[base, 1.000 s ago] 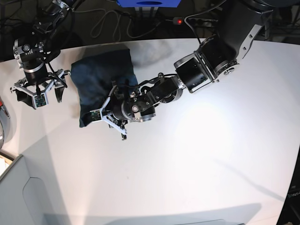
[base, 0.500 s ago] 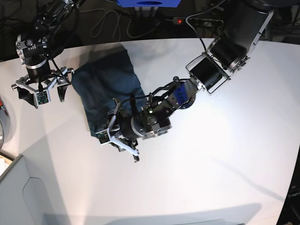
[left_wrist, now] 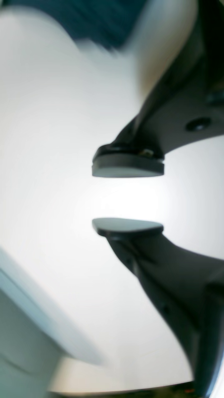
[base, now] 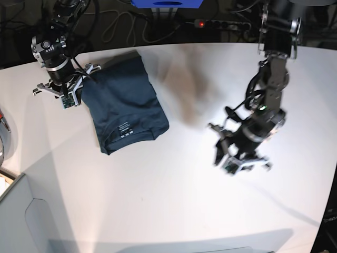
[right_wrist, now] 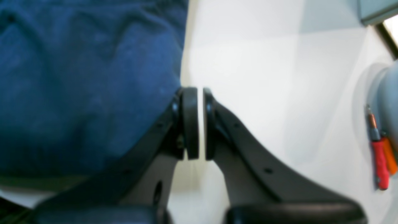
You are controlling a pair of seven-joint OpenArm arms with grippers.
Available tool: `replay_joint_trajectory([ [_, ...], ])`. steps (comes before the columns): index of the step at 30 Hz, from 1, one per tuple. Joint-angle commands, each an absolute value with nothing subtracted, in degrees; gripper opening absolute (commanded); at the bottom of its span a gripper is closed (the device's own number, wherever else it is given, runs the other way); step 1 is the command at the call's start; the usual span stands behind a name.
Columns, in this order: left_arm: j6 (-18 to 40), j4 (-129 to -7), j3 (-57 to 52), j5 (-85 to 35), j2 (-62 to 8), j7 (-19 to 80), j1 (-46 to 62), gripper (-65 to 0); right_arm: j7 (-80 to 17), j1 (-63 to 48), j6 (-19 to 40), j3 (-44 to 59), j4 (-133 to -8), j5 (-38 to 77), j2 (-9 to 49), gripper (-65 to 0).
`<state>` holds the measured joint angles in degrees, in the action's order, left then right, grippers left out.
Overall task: Fold the T-shirt properly
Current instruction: 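Pat the folded shirt's edge with the right gripper to square it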
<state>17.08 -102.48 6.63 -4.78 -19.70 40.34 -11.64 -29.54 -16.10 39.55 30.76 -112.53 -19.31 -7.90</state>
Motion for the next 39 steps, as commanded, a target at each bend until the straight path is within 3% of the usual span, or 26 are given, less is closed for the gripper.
replay_joint_trajectory([
  [1,17.3,-104.4,3.2,-5.6,-19.6,38.5,-10.6,-44.2,-28.3,-15.8,40.0,31.2,-112.3,-18.9,-7.5,-64.8],
  [6,17.1,-104.8,-12.2,-5.8,-19.1,38.0,-1.7,-44.2,-28.2,-14.3,40.0,30.9,-106.6,-18.9,-7.4,-64.9],
  [12,17.1,-104.8,-19.7,-9.1,-17.1,38.5,5.4,-44.2,-28.1,-14.7,40.0,30.8,-102.5,-18.8,-7.7,-64.9],
  [22,17.0,-105.3,-20.3,-9.6,-16.6,38.5,10.6,-44.4,-28.0,-18.2,40.0,29.2,-104.7,-18.8,-7.8,-64.9],
  [29,17.0,-107.2,-20.4,-9.6,-16.5,38.5,15.4,-44.6,-28.1,-21.7,40.0,28.6,-116.7,-12.3,-7.7,-64.9],
  [34,17.0,-109.4,-20.4,-9.6,-16.4,38.4,18.8,-44.7,-28.1,-25.1,40.0,16.7,-119.3,-12.5,-7.4,-64.9],
  [39,17.0,-111.7,-23.9,-9.7,-14.2,38.5,21.5,-44.7,-28.0,-25.0,40.0,10.6,-113.7,-12.6,-7.7,-64.9],
])
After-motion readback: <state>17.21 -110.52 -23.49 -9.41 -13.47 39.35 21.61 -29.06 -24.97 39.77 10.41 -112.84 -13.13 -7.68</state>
